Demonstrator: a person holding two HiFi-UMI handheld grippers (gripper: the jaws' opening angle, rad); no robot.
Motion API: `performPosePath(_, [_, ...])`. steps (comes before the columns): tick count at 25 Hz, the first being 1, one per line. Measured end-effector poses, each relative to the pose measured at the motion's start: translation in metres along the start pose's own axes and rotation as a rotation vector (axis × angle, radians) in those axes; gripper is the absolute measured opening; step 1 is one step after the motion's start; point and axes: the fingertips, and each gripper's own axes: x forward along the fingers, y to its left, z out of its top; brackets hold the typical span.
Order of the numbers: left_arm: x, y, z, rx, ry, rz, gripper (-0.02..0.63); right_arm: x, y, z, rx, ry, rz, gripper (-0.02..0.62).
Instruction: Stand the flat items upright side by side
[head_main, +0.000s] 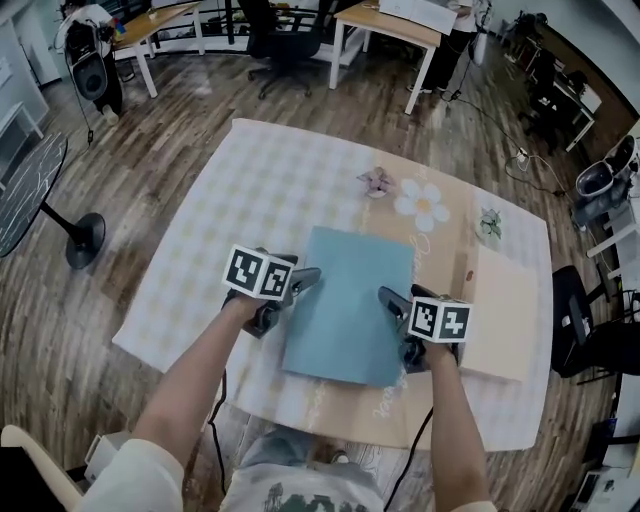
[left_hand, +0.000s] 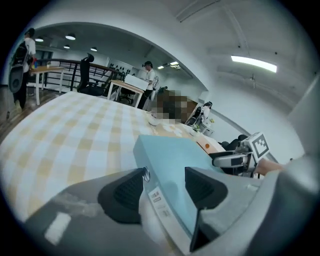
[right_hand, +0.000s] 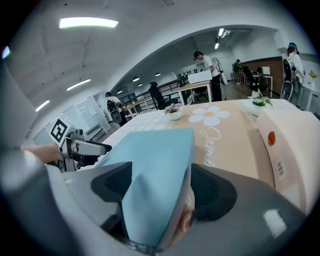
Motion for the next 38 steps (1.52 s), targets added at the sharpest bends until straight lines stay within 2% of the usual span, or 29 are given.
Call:
performPosePath(9, [0.028,0.007,-0.004,-0.067,0.063,-0.124,0.276,0.022,-0.011,-0.006,0.115,0.065,0.055,0.387])
performPosePath(13, [0.032,0.006,-0.006,-0.130,0.090,-0.181,0.265,0.025,-0.011,-0.005,0.138,0.084,0.083,0.384])
performPosePath(20, [0.030,-0.001,-0.002,-0.118,0.105,-0.176,0.262,0.020,-0.009,-0.003,0.116,0.077,0.058,0.370])
performPosePath(25, [0.014,-0.015,0.026,-0.039,0.027,-0.148,0.253,0.000,-0.002,0.023,0.052,-0.006,0.049,0.362])
performPosePath(32, [-0.026,-0.045,0.080,0.083,-0.119,-0.064,0.244,-0.040,0.019,0.073,-0.090,-0.149,0.026,0.350])
performPosePath(38, [-0.066,-0.074,0.097,0.156,-0.224,0.021,0.244,-0.077,0.039,0.092,-0.201,-0.239,0.018,0.334])
